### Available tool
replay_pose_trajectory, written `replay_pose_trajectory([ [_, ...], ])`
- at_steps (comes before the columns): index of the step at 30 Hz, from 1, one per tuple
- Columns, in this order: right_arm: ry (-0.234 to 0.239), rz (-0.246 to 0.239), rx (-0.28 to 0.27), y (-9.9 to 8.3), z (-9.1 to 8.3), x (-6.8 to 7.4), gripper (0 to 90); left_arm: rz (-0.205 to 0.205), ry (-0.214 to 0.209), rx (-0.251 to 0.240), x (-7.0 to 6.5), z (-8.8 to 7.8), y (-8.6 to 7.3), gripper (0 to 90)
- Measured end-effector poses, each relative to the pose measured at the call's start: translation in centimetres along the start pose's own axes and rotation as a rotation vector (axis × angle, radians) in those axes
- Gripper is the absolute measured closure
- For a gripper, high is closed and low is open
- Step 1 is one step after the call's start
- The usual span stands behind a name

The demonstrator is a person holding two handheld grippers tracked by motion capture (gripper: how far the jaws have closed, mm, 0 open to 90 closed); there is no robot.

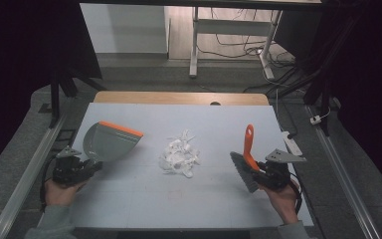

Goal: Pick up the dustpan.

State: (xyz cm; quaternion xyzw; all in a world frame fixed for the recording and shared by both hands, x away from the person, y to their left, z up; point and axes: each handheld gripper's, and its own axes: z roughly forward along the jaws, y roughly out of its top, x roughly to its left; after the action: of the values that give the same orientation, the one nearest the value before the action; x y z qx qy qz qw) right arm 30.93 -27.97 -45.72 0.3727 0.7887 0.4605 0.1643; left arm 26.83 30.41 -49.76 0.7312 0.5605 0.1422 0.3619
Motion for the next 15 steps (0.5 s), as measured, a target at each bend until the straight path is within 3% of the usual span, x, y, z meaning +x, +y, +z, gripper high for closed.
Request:
replay_pose_trajectory([
  [7,-0.006,-0.002,0.002,0.0,0.1,-0.1,69.9,0.085,-0.051,-0.009,-0.2,-1.5,0.2,61.6],
  [15,-0.01,0.008,-0.011,0.0,-0.2,-0.2,69.9,0.158,-0.114,-0.009,-1.4,-2.6,0.1,61.5],
])
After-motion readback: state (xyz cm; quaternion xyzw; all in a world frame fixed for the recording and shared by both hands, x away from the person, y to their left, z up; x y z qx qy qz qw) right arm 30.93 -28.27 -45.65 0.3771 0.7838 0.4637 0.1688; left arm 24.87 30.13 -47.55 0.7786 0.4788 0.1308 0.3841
